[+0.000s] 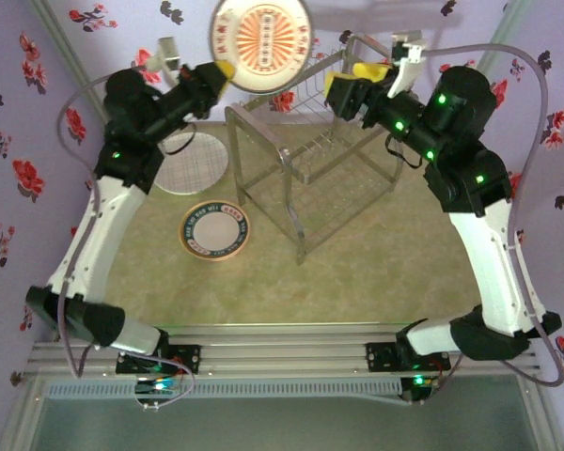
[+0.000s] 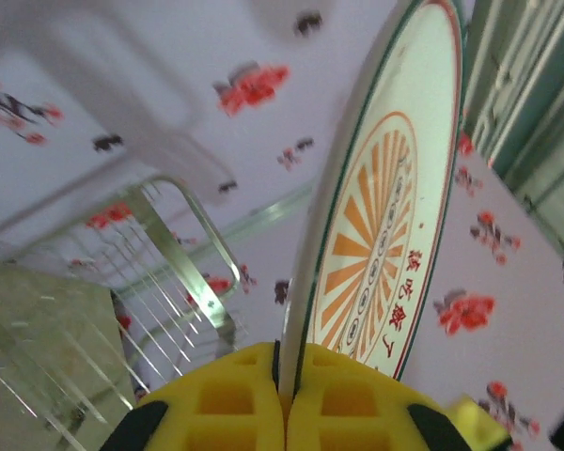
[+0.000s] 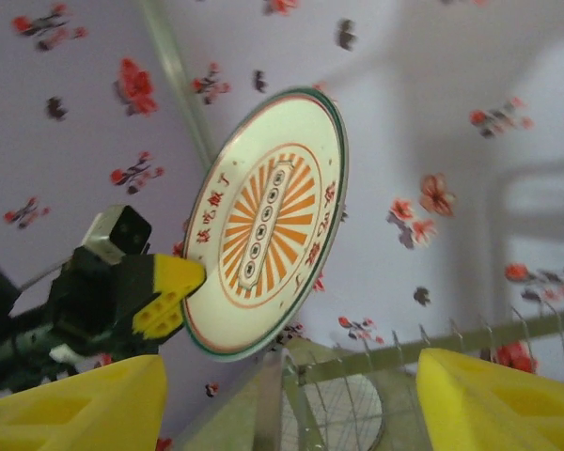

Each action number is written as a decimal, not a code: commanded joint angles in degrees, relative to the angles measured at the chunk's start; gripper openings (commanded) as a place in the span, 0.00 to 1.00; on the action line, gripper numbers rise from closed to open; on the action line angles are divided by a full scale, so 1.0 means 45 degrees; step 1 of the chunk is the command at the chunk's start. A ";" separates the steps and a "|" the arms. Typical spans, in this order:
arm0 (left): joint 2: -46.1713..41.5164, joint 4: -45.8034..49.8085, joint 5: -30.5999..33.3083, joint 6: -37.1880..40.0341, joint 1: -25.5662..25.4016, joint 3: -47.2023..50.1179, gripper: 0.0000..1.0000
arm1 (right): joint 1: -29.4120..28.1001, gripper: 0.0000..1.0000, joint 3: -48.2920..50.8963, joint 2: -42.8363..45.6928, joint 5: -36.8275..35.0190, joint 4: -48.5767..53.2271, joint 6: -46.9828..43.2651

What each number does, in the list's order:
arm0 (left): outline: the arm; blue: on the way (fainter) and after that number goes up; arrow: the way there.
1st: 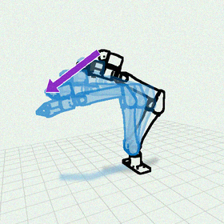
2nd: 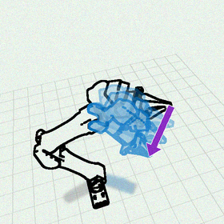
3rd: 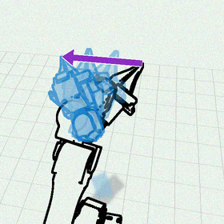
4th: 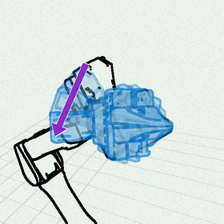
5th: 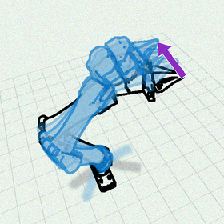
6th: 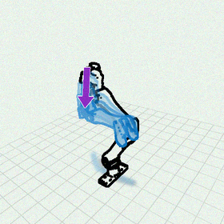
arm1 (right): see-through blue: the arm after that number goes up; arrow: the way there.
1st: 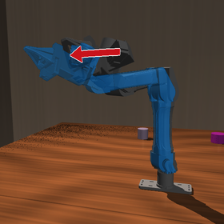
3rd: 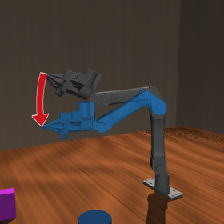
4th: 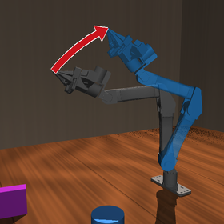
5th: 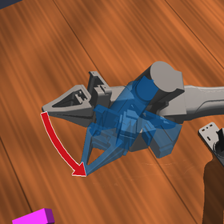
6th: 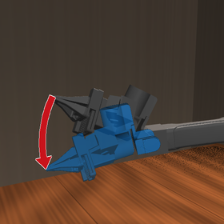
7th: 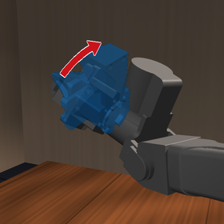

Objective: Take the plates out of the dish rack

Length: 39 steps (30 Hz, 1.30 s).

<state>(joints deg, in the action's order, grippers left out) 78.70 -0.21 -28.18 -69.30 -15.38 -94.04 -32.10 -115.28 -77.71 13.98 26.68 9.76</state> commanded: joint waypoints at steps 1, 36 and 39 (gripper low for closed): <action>-0.1672 -0.1366 -0.0270 -0.1108 0.1292 0.1531 0.00 | -0.0978 0.73 0.0315 0.0101 -0.1153 -0.0319 -0.2991; -0.6350 0.5433 0.0426 0.1630 0.3952 1.3306 0.00 | -0.5822 0.81 -0.1611 -0.1889 -0.2029 0.6128 -0.7093; -0.5553 0.4628 0.0351 0.1702 0.3744 1.3475 0.00 | -0.6046 0.81 -0.1613 -0.2076 -0.2069 0.5948 -0.6962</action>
<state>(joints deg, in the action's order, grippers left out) 52.14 27.81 -24.38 -63.61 2.22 -33.78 -58.35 -121.73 -86.48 6.13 53.93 -21.06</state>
